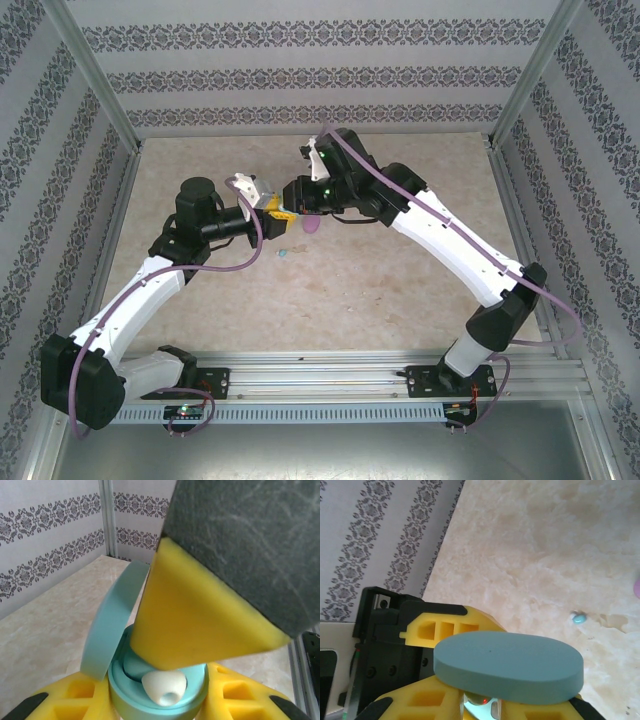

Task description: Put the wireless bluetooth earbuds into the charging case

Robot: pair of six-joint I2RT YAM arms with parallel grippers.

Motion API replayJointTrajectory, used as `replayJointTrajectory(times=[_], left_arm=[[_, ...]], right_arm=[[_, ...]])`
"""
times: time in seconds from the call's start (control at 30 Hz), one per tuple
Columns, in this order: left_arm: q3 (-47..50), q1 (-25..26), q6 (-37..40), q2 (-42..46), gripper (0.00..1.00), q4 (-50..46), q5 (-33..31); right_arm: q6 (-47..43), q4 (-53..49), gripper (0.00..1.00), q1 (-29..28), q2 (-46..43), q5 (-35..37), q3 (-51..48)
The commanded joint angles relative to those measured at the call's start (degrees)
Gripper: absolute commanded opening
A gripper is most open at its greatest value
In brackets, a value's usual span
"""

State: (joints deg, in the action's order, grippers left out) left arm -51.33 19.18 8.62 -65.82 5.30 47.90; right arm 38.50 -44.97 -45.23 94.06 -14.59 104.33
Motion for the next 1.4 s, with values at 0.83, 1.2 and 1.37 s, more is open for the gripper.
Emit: replayJointTrajectory(times=[0.83, 1.2, 1.37], left_arm=[[-1.09, 0.79, 1.13, 0.74, 0.06, 1.2, 0.74], [-0.8, 0.91, 0.96, 1.07, 0.06, 1.14, 0.62], [-0.79, 1.01, 0.78, 1.04, 0.06, 1.38, 0.62]], right_arm=[[-12.38, -14.79, 0.23, -4.11, 6.92, 9.11, 14.23], [-13.41, -16.7, 0.24, -4.34, 6.65, 13.16, 14.91], [-13.73, -17.17, 0.23, -4.59, 7.18, 13.18, 15.72]])
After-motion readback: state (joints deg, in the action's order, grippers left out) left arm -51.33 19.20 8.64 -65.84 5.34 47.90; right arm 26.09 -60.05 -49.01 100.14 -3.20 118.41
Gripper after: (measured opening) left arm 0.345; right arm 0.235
